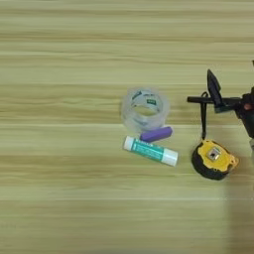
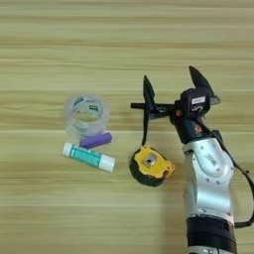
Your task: Move the objects on the table
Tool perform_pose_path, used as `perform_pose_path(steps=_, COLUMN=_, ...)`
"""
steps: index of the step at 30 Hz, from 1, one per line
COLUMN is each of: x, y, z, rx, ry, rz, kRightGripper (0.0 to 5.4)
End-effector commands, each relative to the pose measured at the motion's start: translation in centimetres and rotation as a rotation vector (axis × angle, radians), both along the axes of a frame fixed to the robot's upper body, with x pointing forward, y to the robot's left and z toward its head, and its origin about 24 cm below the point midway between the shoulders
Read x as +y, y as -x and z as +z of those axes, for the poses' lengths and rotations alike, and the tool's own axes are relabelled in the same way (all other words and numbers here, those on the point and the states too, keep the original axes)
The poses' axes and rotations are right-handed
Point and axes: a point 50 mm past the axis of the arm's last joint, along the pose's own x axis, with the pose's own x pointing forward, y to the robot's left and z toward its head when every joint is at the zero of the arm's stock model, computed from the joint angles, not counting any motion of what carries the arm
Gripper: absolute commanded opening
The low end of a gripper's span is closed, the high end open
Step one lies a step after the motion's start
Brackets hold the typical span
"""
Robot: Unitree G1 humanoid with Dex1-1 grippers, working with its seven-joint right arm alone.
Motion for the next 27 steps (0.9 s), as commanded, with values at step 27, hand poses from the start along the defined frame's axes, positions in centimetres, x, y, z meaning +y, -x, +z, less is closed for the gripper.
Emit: perform_pose_path(steps=27, x=1.2, y=-0.9, z=-0.1, rx=-0.144, ry=-0.117, rz=-0.067, kRightGripper=5.36)
